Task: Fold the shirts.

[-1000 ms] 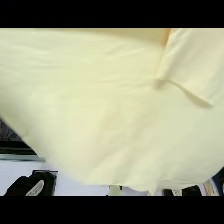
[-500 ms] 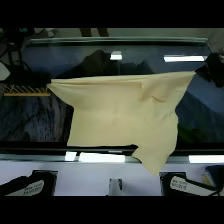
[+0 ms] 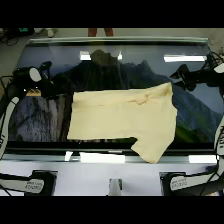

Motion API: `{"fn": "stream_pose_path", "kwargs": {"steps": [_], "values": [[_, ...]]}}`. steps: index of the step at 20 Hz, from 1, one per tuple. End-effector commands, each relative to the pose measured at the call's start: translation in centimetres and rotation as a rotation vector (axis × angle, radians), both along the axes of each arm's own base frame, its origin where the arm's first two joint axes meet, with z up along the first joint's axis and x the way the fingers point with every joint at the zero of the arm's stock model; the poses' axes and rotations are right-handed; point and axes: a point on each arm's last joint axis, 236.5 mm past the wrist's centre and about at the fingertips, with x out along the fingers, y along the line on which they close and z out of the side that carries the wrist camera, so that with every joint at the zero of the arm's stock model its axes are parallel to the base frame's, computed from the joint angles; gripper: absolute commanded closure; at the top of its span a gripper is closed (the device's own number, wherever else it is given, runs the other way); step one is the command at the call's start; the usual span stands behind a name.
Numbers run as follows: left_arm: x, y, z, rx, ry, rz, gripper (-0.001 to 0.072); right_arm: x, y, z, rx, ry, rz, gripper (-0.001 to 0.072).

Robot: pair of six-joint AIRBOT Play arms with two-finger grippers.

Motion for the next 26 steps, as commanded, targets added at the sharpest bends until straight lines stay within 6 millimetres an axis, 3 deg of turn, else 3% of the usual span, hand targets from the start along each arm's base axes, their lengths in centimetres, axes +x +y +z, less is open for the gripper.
{"fn": "stream_pose_path", "kwargs": {"steps": [1, 4, 7, 9, 11, 14, 22, 23, 24, 26], "values": [[-4.9, 0.1, -1.2, -0.021, 0.213, -0.165, 0.0034, -2.6, -0.5, -1.1, -0.095, 0.076, 0.109, 0.0227], [-9.2, 3.5, -1.0, -0.096, 0.381, -0.061, 0.0036, -9.7, -2.7, -1.7, -0.088, 0.281, 0.206, 0.023], [-13.0, 2.3, -2.6, -0.3, 0.449, 0.004, 0.0035, -16.5, -3.5, -3.4, -0.068, 0.422, 0.237, 0.0231], [-15.9, 1.0, -5.0, -0.366, 0.493, 0.006, 0.0036, -19.5, -3.7, -4.7, -0.097, 0.442, 0.215, 0.0233], [-17.3, -0.6, -6.9, -0.421, 0.504, 0.015, 0.0045, -22.1, -3.8, -5.9, -0.135, 0.484, 0.208, 0.0234], [-18.0, -1.6, -8.8, -0.435, 0.51, 0.043, 0.0048, -24.1, -2.9, -6.9, -0.11, 0.527, 0.22, 0.0234], [-19.0, -3.7, -10.3, -0.41, 0.551, -0.01, 0.0067, -25.4, -2.4, -8.6, -0.094, 0.563, 0.219, 0.023], [-19.2, -4.0, -10.5, -0.408, 0.56, -0.018, 0.0118, -25.5, -2.4, -8.7, -0.097, 0.566, 0.222, 0.0229], [-19.2, -4.2, -10.8, -0.404, 0.565, -0.019, 0.0247, -25.6, -2.6, -8.8, -0.108, 0.569, 0.221, 0.0229], [-18.9, -4.2, -11.2, -0.397, 0.558, -0.001, 0.0594, -26.0, -3.7, -9.2, -0.153, 0.589, 0.222, 0.0227]]}}
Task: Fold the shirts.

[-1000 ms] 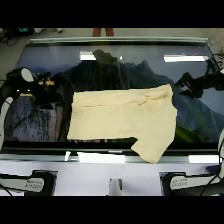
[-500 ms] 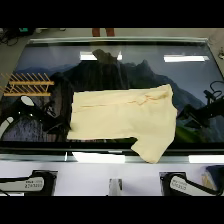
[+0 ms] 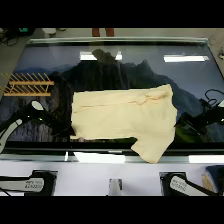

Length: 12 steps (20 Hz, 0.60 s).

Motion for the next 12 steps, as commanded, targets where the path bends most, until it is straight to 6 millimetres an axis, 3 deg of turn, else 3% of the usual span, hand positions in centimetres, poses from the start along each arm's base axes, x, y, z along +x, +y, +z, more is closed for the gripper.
{"fn": "stream_pose_path", "kwargs": {"steps": [1, 6, 11, 12], "values": [[0.4, -0.3, -0.6, 0.015, -0.009, 0.01, 0.0674, -0.8, -1.5, -0.8, -0.07, 0.023, 0.017, 0.0226], [0.9, -0.3, -0.2, 0.014, -0.043, -0.001, 0.0678, -1.4, -0.7, -4.0, -0.066, 0.016, -0.016, 0.0229], [1.2, -0.3, 0.3, 0.014, -0.067, -0.003, 0.0679, 0.2, 0.7, -5.8, -0.016, -0.053, -0.099, 0.0235], [1.2, -0.2, 0.3, 0.014, -0.071, -0.003, 0.0679, 0.3, 1.0, -6.1, 0.004, -0.047, -0.109, 0.027]]}}
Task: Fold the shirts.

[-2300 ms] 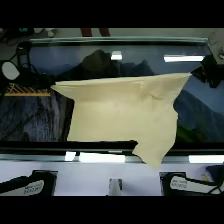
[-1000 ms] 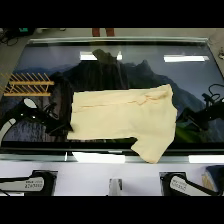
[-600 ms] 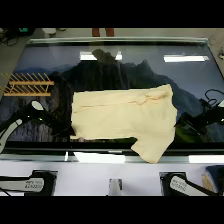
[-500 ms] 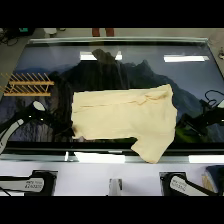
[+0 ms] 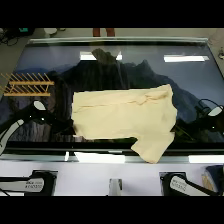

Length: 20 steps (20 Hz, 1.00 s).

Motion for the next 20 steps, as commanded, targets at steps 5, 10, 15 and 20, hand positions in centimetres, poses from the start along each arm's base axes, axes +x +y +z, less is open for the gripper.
{"fn": "stream_pose_path", "kwargs": {"steps": [5, 10, 15, 20], "values": [[0.1, 0.0, 0.7, -0.004, -0.018, -0.005, 0.0678, 1.3, 2.0, -1.7, 0.102, -0.011, -0.08, 0.0586], [3.3, 0.4, 4.8, 0.005, -0.205, -0.005, 0.068, 2.7, 2.1, 1.9, 0.095, -0.127, 0.002, 0.0694], [13.6, 2.4, 34.4, 0.062, -1.071, 0.059, 0.068, 14.0, 1.7, 28.5, -0.054, -0.952, 0.076, 0.0694], [-1.5, 4.0, 71.5, 0.081, -2.084, 0.27, 0.068, 3.4, 5.2, 61.1, -0.464, -1.76, 0.098, 0.0694]]}}
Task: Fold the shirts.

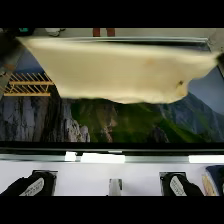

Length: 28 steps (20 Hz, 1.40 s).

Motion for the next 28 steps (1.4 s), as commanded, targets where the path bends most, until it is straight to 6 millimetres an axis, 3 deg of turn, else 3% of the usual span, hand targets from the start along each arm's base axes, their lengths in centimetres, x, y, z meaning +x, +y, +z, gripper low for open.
{"fn": "stream_pose_path", "kwargs": {"steps": [1, 3, 5, 7, 11, 12, 14, 15, 16, 20, 23, 25, 28], "values": [[-16.1, 0.2, 20.2, -0.054, -0.611, 0.065, 0.068, -11.3, 4.9, 17.9, -0.175, -0.485, -0.035, 0.0694], [-20.0, -0.2, 20.9, -0.049, -0.664, 0.063, 0.068, -15.0, 6.6, 19.7, -0.186, -0.552, -0.039, 0.0693], [-20.7, 0.0, 19.6, -0.034, -0.638, 0.079, 0.0681, -16.8, 6.8, 20.1, -0.187, -0.569, -0.071, 0.0693], [-19.6, 1.1, 17.8, -0.016, -0.578, 0.129, 0.0681, -17.1, 6.3, 20.3, -0.209, -0.575, -0.102, 0.0693], [-17.8, 2.3, 16.9, -0.024, -0.524, 0.175, 0.0681, -16.1, 5.2, 19.5, -0.227, -0.536, -0.126, 0.0693], [-16.9, 2.5, 16.0, -0.007, -0.488, 0.183, 0.0681, -15.4, 5.0, 18.8, -0.226, -0.505, -0.121, 0.0693], [-13.7, 2.9, 12.1, 0.047, -0.326, 0.189, 0.0681, -12.8, 4.2, 15.9, -0.216, -0.384, -0.096, 0.0693], [-11.3, 3.0, 9.2, 0.066, -0.214, 0.177, 0.0681, -10.8, 3.6, 13.6, -0.203, -0.29, -0.072, 0.0693], [-8.5, 3.1, 5.6, 0.083, -0.081, 0.162, 0.0681, -8.5, 3.0, 10.0, -0.181, -0.151, -0.033, 0.0693], [1.7, 4.2, -12.5, 0.146, 0.422, 0.103, 0.0681, -1.8, 0.4, -7.9, -0.021, 0.47, 0.136, 0.0694], [6.3, 4.8, -24.8, 0.134, 0.704, 0.084, 0.068, 3.3, -0.9, -18.5, 0.034, 0.705, 0.114, 0.0694], [8.2, 4.9, -30.6, 0.128, 0.831, 0.07, 0.068, 7.7, -0.2, -24.3, 0.025, 0.774, 0.069, 0.0694], [11.5, 4.8, -37.1, 0.109, 0.905, 0.078, 0.068, 14.0, 2.9, -30.1, 0.108, 0.753, 0.02, 0.0693]]}}
